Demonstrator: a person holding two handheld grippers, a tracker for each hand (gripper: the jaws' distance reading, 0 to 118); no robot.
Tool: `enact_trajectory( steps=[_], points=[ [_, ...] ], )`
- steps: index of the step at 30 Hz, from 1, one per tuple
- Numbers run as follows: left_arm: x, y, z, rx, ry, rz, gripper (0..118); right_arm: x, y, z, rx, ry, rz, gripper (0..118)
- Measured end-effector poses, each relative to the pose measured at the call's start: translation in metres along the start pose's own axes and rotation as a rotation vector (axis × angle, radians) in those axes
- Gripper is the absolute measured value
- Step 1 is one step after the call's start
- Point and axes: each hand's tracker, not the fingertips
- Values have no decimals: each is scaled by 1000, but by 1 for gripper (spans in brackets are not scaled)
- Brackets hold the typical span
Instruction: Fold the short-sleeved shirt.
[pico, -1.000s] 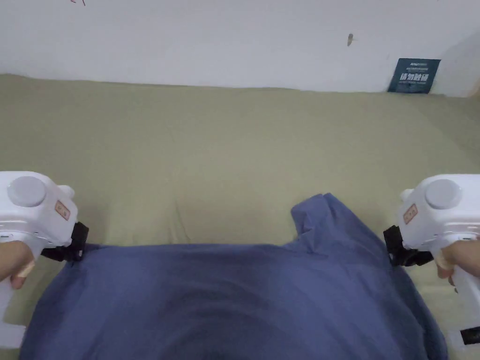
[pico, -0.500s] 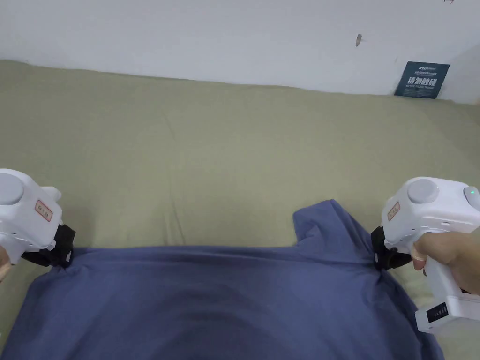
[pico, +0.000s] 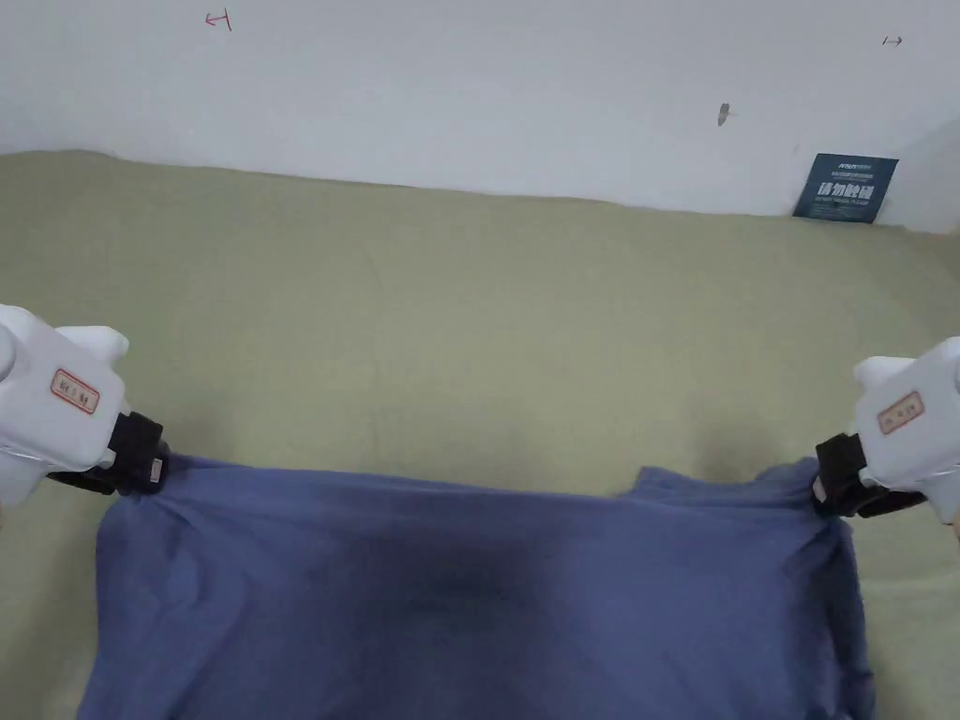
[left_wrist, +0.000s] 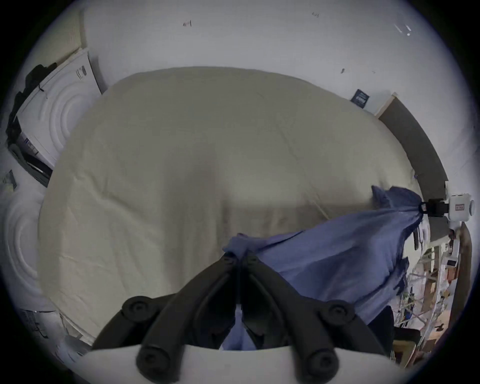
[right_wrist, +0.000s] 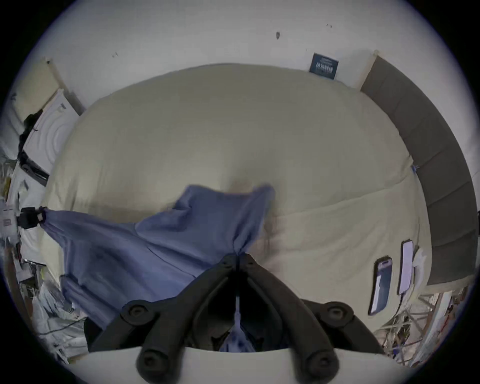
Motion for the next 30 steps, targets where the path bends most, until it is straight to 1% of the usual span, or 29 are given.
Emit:
enact_trajectory(
  steps=[4, 7, 12, 17, 20, 22, 23, 24, 25, 26, 27, 28, 29, 30],
  points=[
    [5, -51, 33, 29, -14, -19, 2, 1, -57, 37, 26, 16, 35, 1],
    [1, -93, 43, 35, -12, -13, 2, 7, -99, 51, 32, 16, 21, 1],
    [-12, -158, 41, -17, -36, 28, 2, 19, -162, 57, 6, 20, -16, 1],
    [-20, -213, 25, -105, -56, 84, 2, 28, -213, 39, -55, 31, -48, 1],
    [-20, -235, 10, -145, -37, 70, 2, 31, -233, 21, -87, -1, -50, 1],
    [-21, -242, 3, -130, -15, 88, 2, 33, -241, 8, -99, -12, -66, 1],
    [-23, -243, 2, -110, -23, 114, 2, 37, -242, -1, -100, -9, -66, 1],
    [-24, -242, 0, -116, -42, 155, 2, 37, -243, -7, -112, -30, -60, 1],
    [-24, -241, -1, -118, -34, 146, 2, 37, -243, -11, -111, -52, -65, 1],
    [-20, -240, 2, -115, -30, 134, 2, 36, -243, -15, -107, -50, -56, 1],
    [-19, -239, 2, -115, -27, 117, 9, 36, -245, -16, -111, -48, -53, 1],
    [-17, -238, 4, -117, -21, 103, 23, 37, -243, -18, -134, -27, -64, 3],
    [-17, -238, 9, -108, -18, 96, 44, 37, -243, -18, -157, -6, -80, 12],
    [-18, -237, 14, -96, -21, 97, 82, 38, -242, -16, -169, -5, -87, 35]
  ],
)
